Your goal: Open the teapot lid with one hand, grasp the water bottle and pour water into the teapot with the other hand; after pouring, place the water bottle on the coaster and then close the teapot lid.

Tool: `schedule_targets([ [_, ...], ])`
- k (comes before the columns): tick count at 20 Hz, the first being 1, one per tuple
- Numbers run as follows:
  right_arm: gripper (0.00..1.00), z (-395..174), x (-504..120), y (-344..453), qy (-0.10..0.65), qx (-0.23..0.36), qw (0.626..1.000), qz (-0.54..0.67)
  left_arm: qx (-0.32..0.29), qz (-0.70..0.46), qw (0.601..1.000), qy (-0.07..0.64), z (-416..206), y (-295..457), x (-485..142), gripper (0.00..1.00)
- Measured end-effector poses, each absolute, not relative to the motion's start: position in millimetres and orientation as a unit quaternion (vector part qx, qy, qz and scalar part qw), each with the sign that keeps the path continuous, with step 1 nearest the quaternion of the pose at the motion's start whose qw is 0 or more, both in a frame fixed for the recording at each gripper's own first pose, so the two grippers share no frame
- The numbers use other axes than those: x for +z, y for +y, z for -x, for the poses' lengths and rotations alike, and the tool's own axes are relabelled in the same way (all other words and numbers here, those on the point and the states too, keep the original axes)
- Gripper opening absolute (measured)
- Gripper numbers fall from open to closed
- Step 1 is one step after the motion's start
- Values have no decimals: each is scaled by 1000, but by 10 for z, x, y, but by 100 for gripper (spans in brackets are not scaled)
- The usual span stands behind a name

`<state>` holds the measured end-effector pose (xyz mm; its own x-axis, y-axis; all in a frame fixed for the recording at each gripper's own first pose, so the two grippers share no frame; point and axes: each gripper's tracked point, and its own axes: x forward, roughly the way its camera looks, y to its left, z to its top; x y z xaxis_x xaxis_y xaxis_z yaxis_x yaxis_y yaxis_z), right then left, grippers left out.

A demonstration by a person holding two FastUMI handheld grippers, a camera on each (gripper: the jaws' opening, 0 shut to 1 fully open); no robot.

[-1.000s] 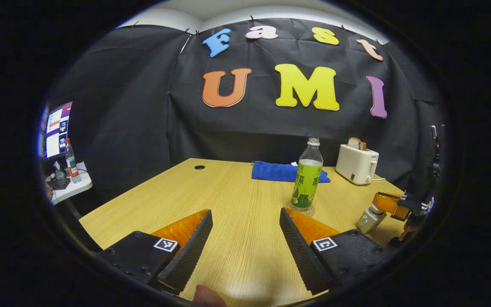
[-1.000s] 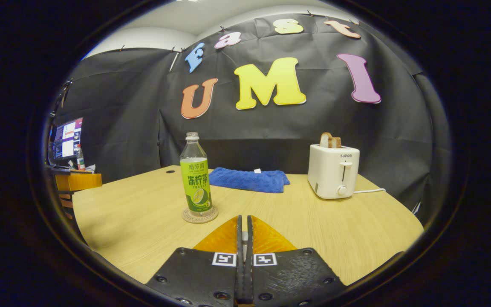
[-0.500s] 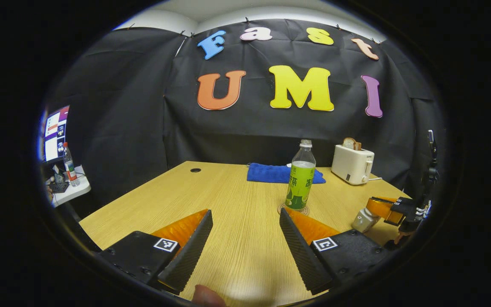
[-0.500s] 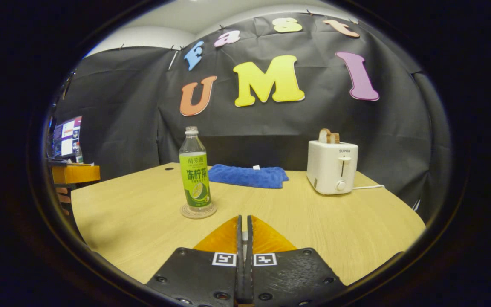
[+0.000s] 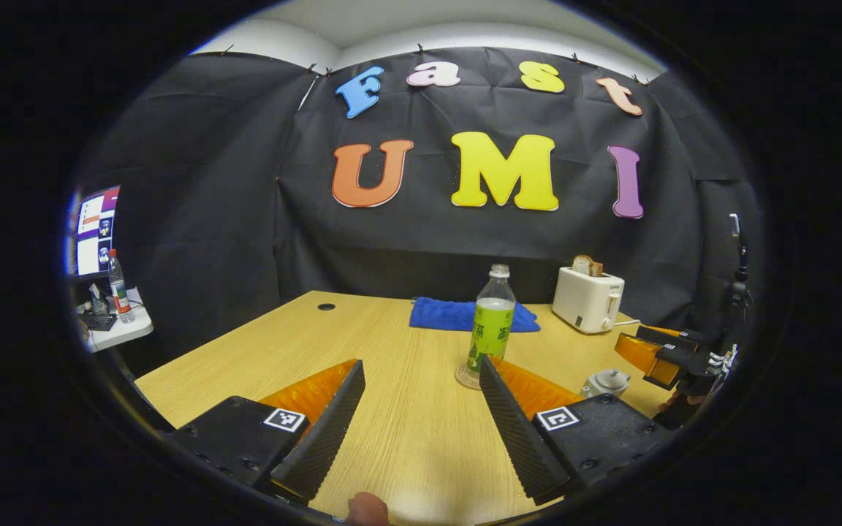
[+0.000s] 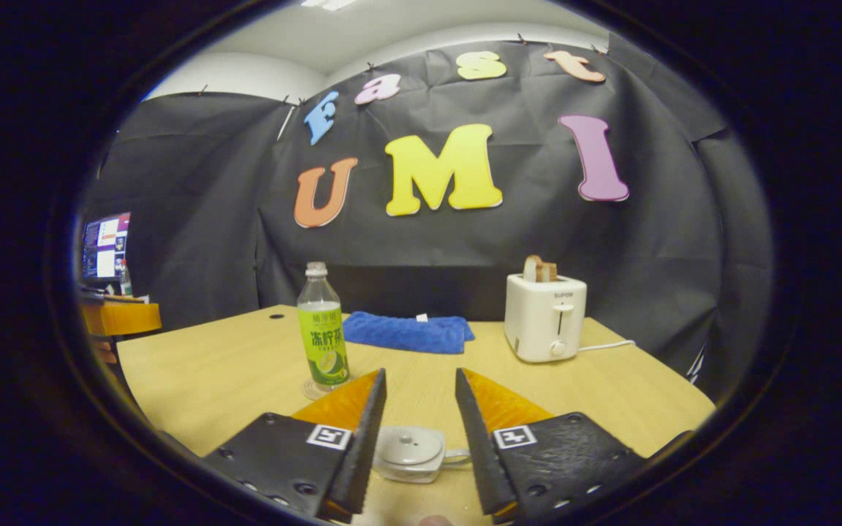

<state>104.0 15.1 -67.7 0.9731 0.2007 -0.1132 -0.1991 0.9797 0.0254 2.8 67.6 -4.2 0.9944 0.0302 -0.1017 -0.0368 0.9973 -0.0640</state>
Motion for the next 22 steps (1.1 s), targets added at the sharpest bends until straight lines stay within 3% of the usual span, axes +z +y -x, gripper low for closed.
schedule_targets([
  [1, 80, -952, -562, 94, 46, 95, 994, -6, 12, 29, 999, 42, 0, 611, 19, 99],
  [3, 96, -792, -384, -38, 28, 77, 997, -3, 4, 28, 999, 21, 34, 476, 180, 98],
  [12, 97, -32, -35, -40, 8, 64, 998, 6, -23, 20, 1000, -1, 294, -54, 347, 98],
  [22, 97, 504, 133, 74, -22, 53, 998, 0, 0, 11, 1000, -26, 646, -44, 340, 98],
])
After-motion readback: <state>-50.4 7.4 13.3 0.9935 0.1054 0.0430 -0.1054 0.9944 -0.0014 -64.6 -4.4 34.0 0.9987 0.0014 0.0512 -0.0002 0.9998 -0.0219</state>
